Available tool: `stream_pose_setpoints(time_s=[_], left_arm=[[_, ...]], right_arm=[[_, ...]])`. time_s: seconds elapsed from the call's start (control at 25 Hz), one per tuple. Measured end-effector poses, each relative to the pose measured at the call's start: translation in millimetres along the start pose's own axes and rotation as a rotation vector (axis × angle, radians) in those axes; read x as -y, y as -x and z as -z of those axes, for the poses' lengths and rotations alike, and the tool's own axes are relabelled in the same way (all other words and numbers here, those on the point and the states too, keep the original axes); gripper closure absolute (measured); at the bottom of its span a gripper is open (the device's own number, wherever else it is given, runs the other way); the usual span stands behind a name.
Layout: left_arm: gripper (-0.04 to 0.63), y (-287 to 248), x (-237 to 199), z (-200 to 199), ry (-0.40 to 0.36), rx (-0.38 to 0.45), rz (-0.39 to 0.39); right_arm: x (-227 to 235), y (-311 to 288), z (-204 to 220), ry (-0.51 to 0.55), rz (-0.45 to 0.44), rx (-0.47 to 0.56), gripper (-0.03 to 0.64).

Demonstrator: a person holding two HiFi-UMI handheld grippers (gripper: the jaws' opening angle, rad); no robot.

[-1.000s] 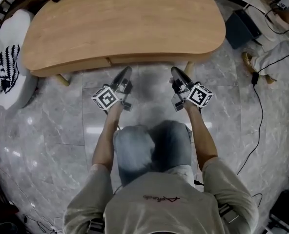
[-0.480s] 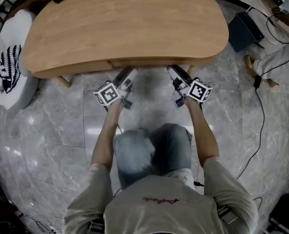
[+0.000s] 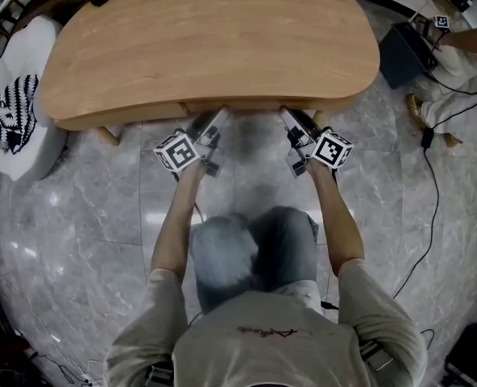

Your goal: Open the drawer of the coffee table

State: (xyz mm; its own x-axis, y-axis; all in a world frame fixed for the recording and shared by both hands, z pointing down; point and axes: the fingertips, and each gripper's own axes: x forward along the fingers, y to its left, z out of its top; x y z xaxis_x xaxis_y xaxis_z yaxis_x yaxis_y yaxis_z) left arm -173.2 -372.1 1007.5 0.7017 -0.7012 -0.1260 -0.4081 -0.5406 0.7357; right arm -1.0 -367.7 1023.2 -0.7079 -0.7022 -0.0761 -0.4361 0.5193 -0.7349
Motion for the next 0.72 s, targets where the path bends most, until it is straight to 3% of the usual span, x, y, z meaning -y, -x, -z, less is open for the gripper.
stream_pose_setpoints(time_s=[0.28,0.72], left_arm=[[0.391,4,-1,2,0.01,-0.002,-0.007],[0.414,14,7,7,0.009,-0.008,0.008]], right_arm=[[5,4,3,-0.05,-0.006,0.017,0.481],[-4,12,10,-0.024,-0.014,0.006,0.559]])
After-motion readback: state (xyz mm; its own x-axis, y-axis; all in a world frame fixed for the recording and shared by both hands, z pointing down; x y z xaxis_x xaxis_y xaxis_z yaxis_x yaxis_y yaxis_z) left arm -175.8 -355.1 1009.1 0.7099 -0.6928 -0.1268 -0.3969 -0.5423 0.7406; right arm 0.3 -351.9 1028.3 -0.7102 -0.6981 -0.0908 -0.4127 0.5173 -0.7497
